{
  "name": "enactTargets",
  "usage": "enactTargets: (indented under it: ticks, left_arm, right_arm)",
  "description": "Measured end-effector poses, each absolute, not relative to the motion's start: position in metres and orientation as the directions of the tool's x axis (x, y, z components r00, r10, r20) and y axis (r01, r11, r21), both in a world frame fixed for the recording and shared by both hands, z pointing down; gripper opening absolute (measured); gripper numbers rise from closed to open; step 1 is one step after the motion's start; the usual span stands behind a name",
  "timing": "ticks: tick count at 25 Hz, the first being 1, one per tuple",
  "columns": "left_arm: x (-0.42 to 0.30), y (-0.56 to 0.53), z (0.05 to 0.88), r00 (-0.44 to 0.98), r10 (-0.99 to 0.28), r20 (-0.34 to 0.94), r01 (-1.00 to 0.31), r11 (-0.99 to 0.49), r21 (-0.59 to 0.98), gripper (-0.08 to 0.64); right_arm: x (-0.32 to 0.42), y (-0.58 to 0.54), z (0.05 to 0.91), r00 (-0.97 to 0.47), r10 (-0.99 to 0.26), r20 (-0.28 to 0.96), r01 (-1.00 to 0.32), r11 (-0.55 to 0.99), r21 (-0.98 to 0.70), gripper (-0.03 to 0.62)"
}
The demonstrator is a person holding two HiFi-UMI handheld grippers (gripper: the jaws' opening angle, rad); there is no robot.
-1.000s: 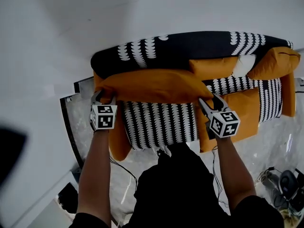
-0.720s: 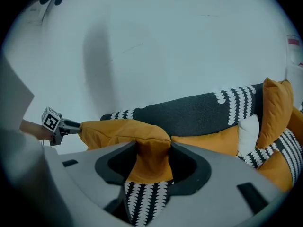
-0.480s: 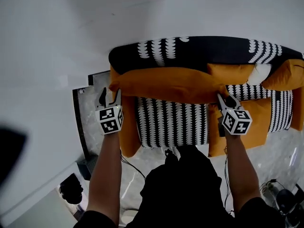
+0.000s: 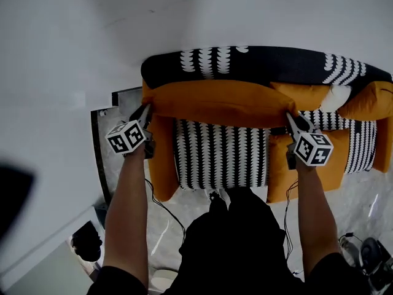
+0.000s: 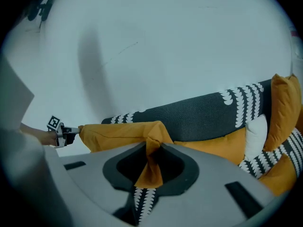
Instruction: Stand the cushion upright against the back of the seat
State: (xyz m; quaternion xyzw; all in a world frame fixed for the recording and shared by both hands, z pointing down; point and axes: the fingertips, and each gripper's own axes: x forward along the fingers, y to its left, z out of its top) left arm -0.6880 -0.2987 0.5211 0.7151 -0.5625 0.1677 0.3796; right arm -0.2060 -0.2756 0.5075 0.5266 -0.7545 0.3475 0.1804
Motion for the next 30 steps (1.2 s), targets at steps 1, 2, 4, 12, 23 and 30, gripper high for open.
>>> enactTargets:
  ticks: [1,2,4,12,23,30]
  left_arm:
    - [-0.684,-0.300,0.519,0.299,-0.670,0.679,-0.944,-0.107,0.311,0.041]
    - [-0.681,-0.301,0.516,0.284,-0.669,0.687,-0.954,-0.125,0.272,0.034]
    - [-0.676,-0.299,0.507,0.265,-0.686,0.678,-0.960,-0.122,0.252,0.028]
    - [-0.696,-0.251,0.491,0.232,-0.703,0.672,-0.953,-0.026,0.301,0.026]
    - [-0.683,-0.208,0.462,0.257,-0.687,0.680,-0.941,-0.018,0.337,0.026]
    - [-0.690,-0.220,0.476,0.230,-0.677,0.699,-0.959,-0.037,0.281,0.026]
  right_arm:
    - [-0.207,-0.278,0.506,-0.380,-0.669,0.639,-0.921,0.210,-0.328,0.083]
    - [-0.208,-0.280,0.504,-0.376,-0.670,0.640,-0.923,0.212,-0.320,0.080]
    - [-0.206,-0.282,0.499,-0.367,-0.679,0.635,-0.926,0.202,-0.319,0.075]
    - [-0.221,-0.273,0.464,-0.424,-0.683,0.595,-0.903,0.265,-0.338,0.074]
    - [-0.212,-0.264,0.439,-0.412,-0.669,0.618,-0.910,0.271,-0.313,0.074]
    - [-0.217,-0.277,0.466,-0.420,-0.667,0.615,-0.907,0.280,-0.316,0.073]
